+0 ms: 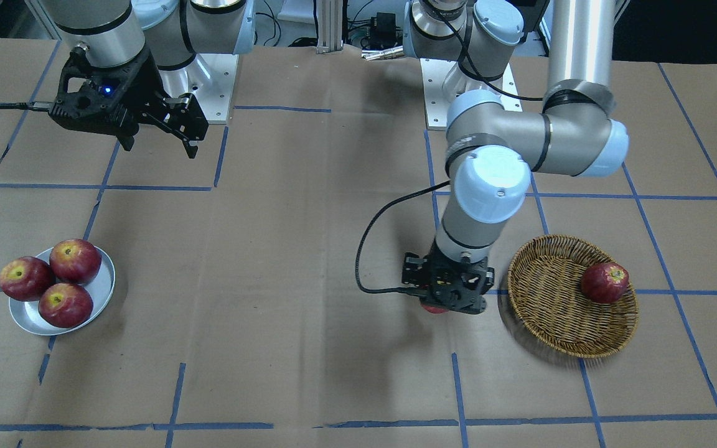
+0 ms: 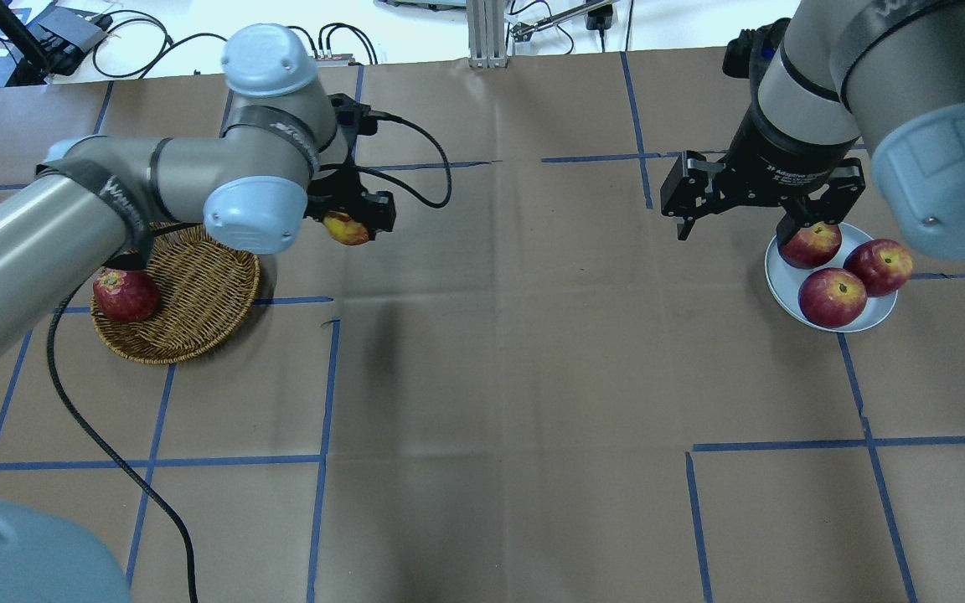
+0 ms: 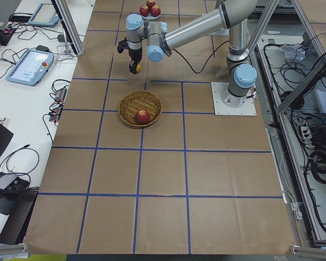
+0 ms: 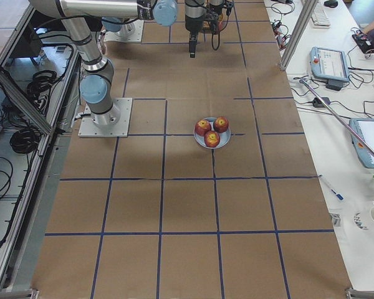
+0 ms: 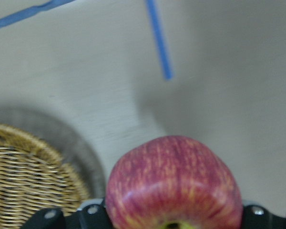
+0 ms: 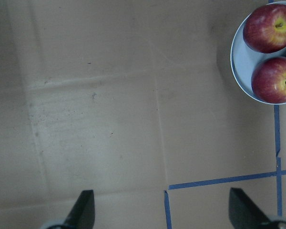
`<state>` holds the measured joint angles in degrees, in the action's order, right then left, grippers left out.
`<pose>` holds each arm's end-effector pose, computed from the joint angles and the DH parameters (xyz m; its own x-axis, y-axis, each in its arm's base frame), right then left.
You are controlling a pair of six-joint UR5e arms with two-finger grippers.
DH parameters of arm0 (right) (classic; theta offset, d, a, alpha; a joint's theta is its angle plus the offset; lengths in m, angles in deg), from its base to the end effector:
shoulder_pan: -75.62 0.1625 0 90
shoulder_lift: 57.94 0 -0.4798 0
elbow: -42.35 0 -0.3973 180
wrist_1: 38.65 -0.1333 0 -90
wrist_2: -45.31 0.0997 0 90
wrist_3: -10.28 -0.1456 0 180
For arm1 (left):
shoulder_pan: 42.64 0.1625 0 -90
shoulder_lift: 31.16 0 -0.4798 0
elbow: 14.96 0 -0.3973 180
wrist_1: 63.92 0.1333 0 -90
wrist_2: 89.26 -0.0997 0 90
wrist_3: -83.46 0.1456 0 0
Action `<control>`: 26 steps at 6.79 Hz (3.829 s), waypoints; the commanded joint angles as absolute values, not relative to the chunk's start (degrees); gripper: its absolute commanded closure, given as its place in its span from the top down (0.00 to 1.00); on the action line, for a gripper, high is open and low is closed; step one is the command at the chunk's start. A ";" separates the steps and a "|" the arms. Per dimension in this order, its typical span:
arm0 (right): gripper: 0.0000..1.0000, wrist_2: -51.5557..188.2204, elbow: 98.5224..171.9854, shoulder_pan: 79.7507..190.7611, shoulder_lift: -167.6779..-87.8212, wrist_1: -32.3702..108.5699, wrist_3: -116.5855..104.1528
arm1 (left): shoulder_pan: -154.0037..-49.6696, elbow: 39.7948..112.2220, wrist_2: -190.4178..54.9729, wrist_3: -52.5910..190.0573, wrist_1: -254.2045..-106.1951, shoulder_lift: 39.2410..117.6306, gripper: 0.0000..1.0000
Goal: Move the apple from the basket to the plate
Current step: 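Carry the apple with the left gripper toward the table center, then lower the apple onto the table and open the left gripper, then raise the left gripper back over the basket while the right gripper reaches toward the apple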
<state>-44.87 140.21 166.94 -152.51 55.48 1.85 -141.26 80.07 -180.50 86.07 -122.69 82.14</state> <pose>0.1434 -0.4571 0.4739 -0.9923 0.1238 0.0010 0.1238 0.9922 -0.0150 -0.2256 -0.6196 0.2743 -0.9808 0.1936 -0.0239 0.1946 0.9796 -0.0496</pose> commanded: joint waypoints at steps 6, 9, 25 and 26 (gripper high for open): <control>1.00 -44.87 140.26 166.94 -152.51 55.40 1.85 | -155.31 74.24 -180.92 72.92 -121.84 93.65 0.54; 1.00 -44.87 140.26 166.86 -152.51 55.40 1.85 | -156.63 74.51 -181.01 71.96 -119.74 95.40 0.57; 1.00 -44.69 135.61 177.81 -141.47 66.54 -9.28 | -135.56 76.80 -180.92 86.01 -152.69 54.80 0.99; 1.00 -44.78 134.90 180.54 -138.13 69.78 -12.62 | -134.24 77.58 -181.01 86.80 -152.69 54.89 0.99</control>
